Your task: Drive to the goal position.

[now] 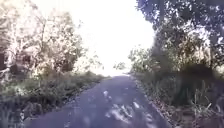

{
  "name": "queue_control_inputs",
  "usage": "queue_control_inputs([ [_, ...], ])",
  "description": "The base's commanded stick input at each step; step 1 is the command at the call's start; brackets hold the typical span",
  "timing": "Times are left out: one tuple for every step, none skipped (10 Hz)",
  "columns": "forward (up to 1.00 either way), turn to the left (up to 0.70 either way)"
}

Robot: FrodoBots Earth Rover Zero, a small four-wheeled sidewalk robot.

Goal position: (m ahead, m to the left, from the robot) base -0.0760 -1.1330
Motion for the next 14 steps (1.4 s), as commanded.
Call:
queue_control_inputs([
  [0.5, 0.0],
  [0.5, 0.0],
  [0.5, 0.0],
  [0.5, 0.0],
  [0.5, 0.0],
  [0.5, 0.0],
  [0.5, 0.0],
  [0.5, 0.0],
  [0.5, 0.0],
  [0.5, 0.0],
  [0.5, 0.0],
  [0.5, 0.0],
  [0.5, 0.0],
  [0.5, 0.0],
])
